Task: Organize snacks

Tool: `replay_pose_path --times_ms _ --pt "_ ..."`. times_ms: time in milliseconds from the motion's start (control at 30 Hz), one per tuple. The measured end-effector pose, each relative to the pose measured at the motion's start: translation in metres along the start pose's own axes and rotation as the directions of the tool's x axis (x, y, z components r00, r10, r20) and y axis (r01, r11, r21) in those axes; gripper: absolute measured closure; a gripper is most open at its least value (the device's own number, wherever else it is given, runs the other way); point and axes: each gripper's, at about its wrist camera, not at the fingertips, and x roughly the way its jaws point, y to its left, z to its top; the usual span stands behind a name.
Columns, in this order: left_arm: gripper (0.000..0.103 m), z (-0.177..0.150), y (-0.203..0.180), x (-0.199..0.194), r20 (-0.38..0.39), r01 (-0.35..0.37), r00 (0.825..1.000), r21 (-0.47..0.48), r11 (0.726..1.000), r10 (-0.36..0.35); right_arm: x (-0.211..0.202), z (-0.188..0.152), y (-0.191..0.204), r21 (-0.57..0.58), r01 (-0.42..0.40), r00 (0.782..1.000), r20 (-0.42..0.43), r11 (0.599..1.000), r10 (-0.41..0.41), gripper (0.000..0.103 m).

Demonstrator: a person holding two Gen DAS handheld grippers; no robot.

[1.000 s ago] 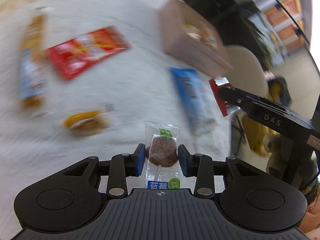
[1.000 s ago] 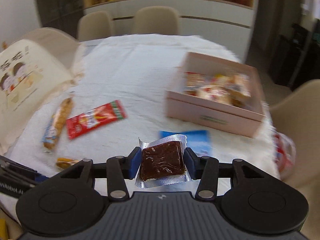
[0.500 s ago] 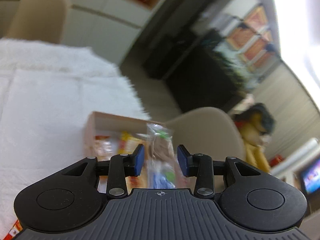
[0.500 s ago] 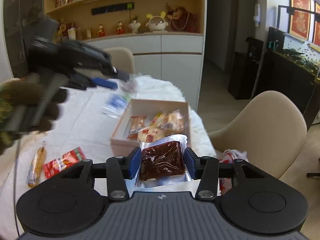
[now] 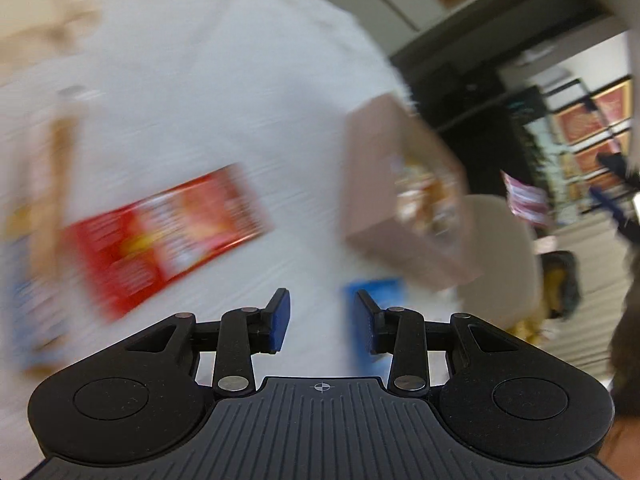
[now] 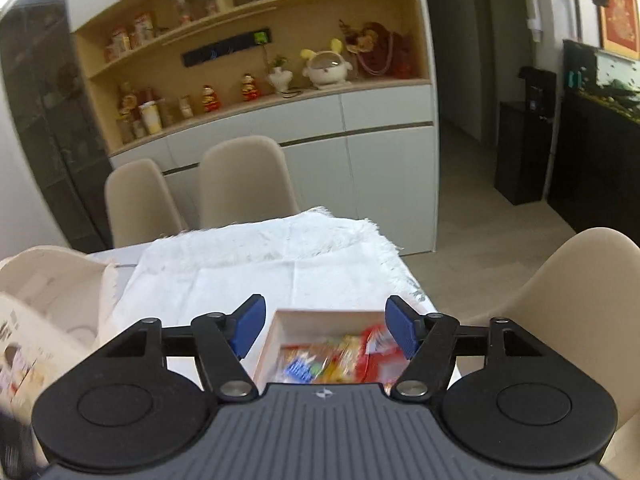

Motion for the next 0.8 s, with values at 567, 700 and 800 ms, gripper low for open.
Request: replay_pose_path --times_ms 567,700,800 --pt "0.063 -0.041 0.065 -0.098 0.094 -0.114 0.988 -0.062 0.992 0.12 0.04 -0.178 0.067 -0.02 -0.128 0.947 -0.299 0.992 0.116 0.031" --pt "0.063 -0.042 0.061 -0.084 0.055 -0.121 0.991 -0.048 0.992 0.123 0.041 -0.198 0.102 -0.123 -0.119 0.95 -0.303 0.985 0.077 0.031" --pt "0.063 -0.04 0.048 -0.071 0.027 -0.11 0.994 -0.016 0.994 0.11 0.033 -0.209 0.113 -0.166 -0.15 0.949 -0.299 0.975 0.095 0.031"
